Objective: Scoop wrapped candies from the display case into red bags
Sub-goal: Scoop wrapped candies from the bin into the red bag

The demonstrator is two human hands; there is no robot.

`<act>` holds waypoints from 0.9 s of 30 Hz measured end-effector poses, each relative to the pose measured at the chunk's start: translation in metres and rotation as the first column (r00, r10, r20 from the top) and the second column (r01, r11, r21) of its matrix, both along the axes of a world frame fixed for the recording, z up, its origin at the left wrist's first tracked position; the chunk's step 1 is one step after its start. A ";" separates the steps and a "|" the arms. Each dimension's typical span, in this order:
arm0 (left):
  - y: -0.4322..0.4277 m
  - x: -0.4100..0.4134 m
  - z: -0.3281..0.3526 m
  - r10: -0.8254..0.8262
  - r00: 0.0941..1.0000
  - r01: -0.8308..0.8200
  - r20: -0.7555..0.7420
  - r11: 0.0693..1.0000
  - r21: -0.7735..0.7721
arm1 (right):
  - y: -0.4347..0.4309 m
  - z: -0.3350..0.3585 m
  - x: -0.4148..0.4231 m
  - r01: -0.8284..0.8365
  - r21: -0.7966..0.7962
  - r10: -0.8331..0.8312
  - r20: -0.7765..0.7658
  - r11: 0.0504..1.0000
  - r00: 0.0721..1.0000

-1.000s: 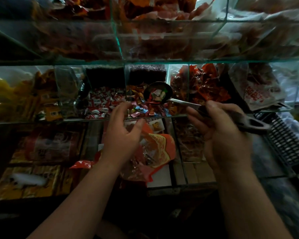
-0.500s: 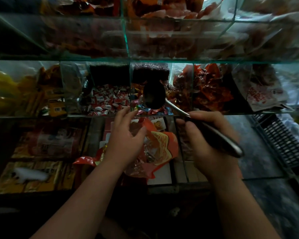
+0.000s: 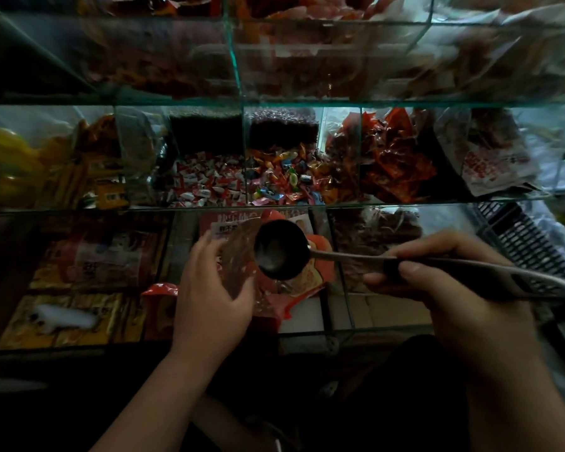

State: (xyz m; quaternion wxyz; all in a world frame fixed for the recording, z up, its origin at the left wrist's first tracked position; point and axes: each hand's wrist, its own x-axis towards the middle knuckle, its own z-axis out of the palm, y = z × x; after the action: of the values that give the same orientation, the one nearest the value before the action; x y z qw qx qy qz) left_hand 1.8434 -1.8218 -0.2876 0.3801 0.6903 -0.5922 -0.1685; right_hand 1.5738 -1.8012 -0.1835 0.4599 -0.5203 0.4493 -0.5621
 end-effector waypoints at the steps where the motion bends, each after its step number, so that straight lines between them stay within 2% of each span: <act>1: 0.008 0.001 -0.006 0.027 1.000 -0.027 0.003 0.999 0.021 | -0.002 -0.004 0.001 -0.018 0.009 0.019 -0.099 1.000 0.995; 2: 0.012 0.000 -0.012 0.029 0.999 -0.030 0.017 0.998 0.056 | -0.006 -0.009 0.005 -0.022 0.014 0.024 -0.224 1.000 0.974; 4: 0.012 -0.005 -0.022 -0.030 0.996 0.020 0.080 0.992 0.124 | -0.017 -0.023 0.020 -0.071 0.027 0.075 -0.480 0.997 0.874; 5: 0.011 -0.008 -0.024 -0.065 0.994 0.051 0.092 0.988 0.144 | -0.024 -0.031 0.030 -0.108 0.052 0.118 -0.558 0.993 0.821; 8: 0.008 -0.012 -0.028 -0.142 0.990 0.141 -0.006 0.978 0.153 | -0.036 -0.055 0.055 -0.212 0.153 0.260 -0.642 0.965 0.721; 10: 0.011 -0.011 -0.029 -0.129 0.986 0.147 -0.108 0.972 0.183 | -0.039 -0.066 0.061 -0.251 0.206 0.324 -0.646 0.946 0.691; 13: 0.013 -0.003 -0.035 -0.115 0.982 0.149 -0.147 0.957 0.250 | -0.039 -0.071 0.058 -0.225 0.269 0.344 -0.579 0.936 0.739; 15: 0.011 -0.001 -0.038 -0.123 0.984 0.153 -0.126 0.951 0.269 | -0.036 -0.070 0.056 -0.141 0.255 0.270 -0.595 0.957 0.757; 17: 0.008 0.000 -0.038 -0.130 0.984 0.160 -0.123 0.947 0.277 | -0.032 -0.066 0.057 -0.037 0.166 0.129 -0.591 0.985 0.796; 19: 0.006 -0.001 -0.039 -0.139 0.982 0.170 -0.129 0.946 0.276 | -0.026 -0.058 0.058 0.047 0.068 -0.002 -0.537 0.997 0.843; 21: 0.004 -0.003 -0.038 -0.154 0.977 0.189 -0.147 0.945 0.266 | -0.020 -0.050 0.058 0.092 0.031 -0.066 -0.472 0.995 0.879; 24: -0.003 -0.005 -0.037 -0.137 0.972 0.181 -0.193 0.955 0.236 | -0.016 -0.039 0.060 0.086 0.165 -0.017 -0.382 0.983 0.924; 27: -0.007 -0.005 -0.036 -0.120 0.977 0.160 -0.177 0.960 0.231 | -0.018 -0.034 0.062 0.026 0.189 0.065 -0.458 0.982 0.887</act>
State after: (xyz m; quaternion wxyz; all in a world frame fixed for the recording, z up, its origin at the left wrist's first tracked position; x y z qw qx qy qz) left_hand 1.8388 -1.8285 -0.3236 0.3259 0.6721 -0.5819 -0.3218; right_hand 1.6359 -1.8193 -0.2178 0.3929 -0.5972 0.5920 -0.3722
